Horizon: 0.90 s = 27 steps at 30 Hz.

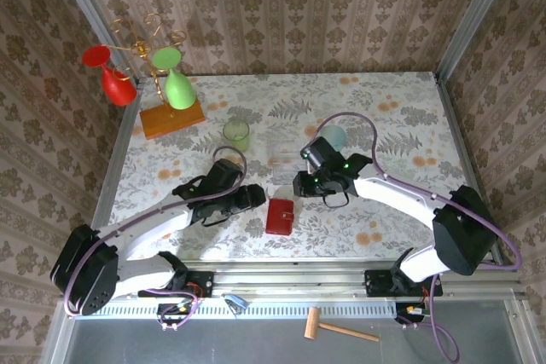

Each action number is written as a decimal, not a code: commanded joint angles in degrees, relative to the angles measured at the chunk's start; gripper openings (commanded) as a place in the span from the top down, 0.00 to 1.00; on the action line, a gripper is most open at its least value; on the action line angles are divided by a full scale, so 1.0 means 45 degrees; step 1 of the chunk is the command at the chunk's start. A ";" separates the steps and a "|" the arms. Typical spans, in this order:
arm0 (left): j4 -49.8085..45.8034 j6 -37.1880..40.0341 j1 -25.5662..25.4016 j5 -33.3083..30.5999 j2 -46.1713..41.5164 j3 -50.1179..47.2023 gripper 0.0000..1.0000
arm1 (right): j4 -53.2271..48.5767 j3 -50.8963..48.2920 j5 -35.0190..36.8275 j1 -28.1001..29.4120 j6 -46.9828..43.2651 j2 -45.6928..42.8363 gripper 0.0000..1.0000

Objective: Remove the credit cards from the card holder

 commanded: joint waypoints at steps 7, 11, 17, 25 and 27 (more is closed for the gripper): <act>0.3693 -0.0364 0.0495 0.2872 -0.0250 -0.1488 0.61 | -0.1100 0.0093 0.1631 0.1743 0.2996 0.0262 0.70; 0.4642 -0.0760 0.0504 0.3347 -0.0251 -0.2037 0.75 | -0.1134 0.0124 0.1548 0.2016 0.4172 0.0572 0.70; 0.5661 -0.1172 0.0618 0.3804 -0.0047 -0.2666 0.88 | -0.1220 0.0456 0.1489 0.2206 0.5001 0.1318 0.69; 0.6646 -0.1316 0.1106 0.4412 0.0390 -0.3170 0.94 | -0.1651 0.1370 0.1528 0.2612 0.5580 0.2635 0.68; 0.6700 -0.1264 0.1135 0.4474 0.0469 -0.3190 0.95 | -0.1969 0.1753 0.1649 0.2722 0.5638 0.2964 0.68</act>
